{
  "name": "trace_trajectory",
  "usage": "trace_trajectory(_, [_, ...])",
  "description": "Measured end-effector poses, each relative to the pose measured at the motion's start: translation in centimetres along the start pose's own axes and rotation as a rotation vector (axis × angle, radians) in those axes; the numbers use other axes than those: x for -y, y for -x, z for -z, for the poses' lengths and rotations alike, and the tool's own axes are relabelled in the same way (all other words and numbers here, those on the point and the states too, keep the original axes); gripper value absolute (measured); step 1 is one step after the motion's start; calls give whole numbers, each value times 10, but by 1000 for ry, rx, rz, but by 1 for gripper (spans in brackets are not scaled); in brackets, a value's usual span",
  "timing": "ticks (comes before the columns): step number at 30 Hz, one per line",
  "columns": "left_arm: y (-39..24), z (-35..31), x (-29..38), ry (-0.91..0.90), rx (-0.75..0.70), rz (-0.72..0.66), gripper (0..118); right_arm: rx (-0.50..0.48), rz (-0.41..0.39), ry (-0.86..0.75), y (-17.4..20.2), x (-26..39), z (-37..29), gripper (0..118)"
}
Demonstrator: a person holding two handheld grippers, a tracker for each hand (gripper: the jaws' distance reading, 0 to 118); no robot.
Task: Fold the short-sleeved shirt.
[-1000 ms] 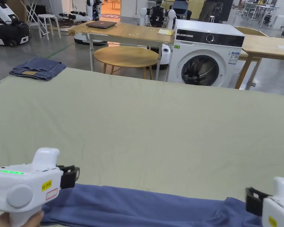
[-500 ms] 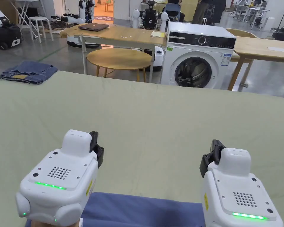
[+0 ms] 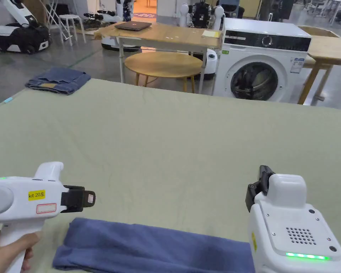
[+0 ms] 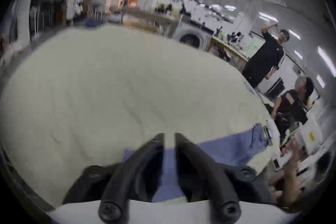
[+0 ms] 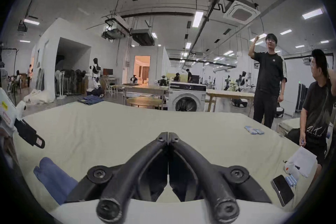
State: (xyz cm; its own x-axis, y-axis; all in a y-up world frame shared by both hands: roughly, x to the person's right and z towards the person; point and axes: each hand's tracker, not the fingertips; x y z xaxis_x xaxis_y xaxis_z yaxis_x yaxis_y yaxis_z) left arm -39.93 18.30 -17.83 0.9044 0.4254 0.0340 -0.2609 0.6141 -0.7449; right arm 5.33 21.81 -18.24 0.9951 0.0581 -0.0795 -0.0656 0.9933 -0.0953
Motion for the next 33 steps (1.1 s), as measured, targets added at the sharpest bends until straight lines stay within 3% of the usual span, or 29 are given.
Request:
trace_trajectory(1, [16,1,1,68,-6,-40,39,-1,-5,7,1,2,1,0])
trace_trajectory(2, [27,1,4,72,-5,-59,55,-2,-7,14,1,3,1,0])
trace_trajectory(3, [41,1,7,84,15,-84,54,-3,-8,19,2,5,1,0])
trace_trajectory(5, [55,-1,14,109,45,-153,65,-8,-8,32,2,8,2,0])
trace_trajectory(13, [94,42,55,270,321,-391,67,-15,-12,81,0,17,7,0])
trace_trajectory(16, [100,47,64,163,458,-469,67,-17,-16,85,1,18,6,0])
trace_trajectory(19, [98,59,69,167,529,-563,67,-20,-21,82,2,19,4,0])
trace_trajectory(21, [95,61,66,198,530,-504,60,-21,-23,82,3,19,4,0])
trace_trajectory(23, [80,68,67,278,431,-448,20,-22,-23,87,2,19,3,0])
trace_trajectory(24, [79,72,68,308,392,-411,10,-22,-20,90,1,19,3,0])
trace_trajectory(26, [73,67,65,258,420,-408,8,-18,-18,94,-2,19,4,0])
trace_trajectory(29, [86,62,57,209,291,-406,6,-12,-19,95,-7,18,2,0])
trace_trajectory(33, [73,36,47,155,309,-388,6,-7,-33,97,-13,19,2,0])
